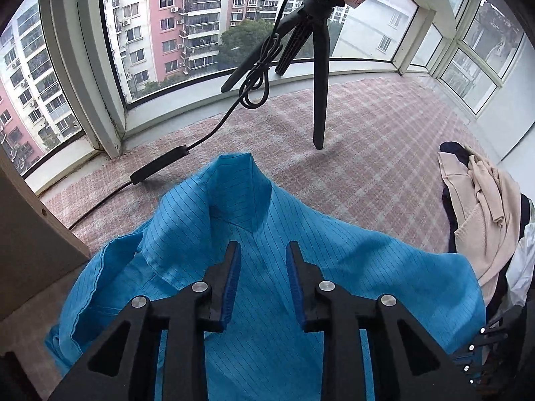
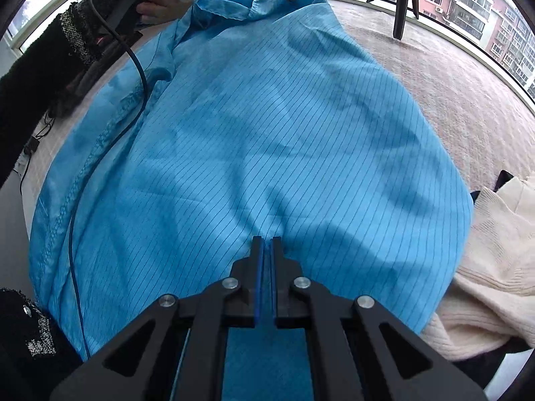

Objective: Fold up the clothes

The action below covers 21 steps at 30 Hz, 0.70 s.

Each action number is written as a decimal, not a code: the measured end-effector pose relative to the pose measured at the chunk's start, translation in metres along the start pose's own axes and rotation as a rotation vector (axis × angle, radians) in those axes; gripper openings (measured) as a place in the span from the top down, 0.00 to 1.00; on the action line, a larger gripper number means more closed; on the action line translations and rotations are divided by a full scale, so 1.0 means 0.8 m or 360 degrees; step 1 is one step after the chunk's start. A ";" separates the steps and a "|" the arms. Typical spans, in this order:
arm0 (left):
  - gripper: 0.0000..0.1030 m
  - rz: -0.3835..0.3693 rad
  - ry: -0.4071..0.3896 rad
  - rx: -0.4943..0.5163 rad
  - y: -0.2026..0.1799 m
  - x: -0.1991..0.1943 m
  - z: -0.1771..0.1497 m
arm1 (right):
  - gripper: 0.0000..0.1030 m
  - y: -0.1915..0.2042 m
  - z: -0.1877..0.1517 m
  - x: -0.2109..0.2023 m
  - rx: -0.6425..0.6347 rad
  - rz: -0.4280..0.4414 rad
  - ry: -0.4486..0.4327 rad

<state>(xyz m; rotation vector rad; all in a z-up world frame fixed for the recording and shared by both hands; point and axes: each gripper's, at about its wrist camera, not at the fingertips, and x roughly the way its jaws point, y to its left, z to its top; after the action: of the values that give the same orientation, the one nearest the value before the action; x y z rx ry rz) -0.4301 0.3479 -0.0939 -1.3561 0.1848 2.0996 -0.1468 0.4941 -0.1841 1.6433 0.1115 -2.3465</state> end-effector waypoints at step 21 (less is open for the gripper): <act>1.00 0.0065 0.0080 -0.0223 0.018 0.080 0.062 | 0.95 0.007 -0.012 -0.009 -0.0069 -0.0104 -0.0022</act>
<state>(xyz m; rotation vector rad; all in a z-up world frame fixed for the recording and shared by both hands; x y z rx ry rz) -0.4943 0.3852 -0.1289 -1.4996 0.0878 2.1474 -0.1346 0.4917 -0.1801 1.6264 0.2149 -2.3855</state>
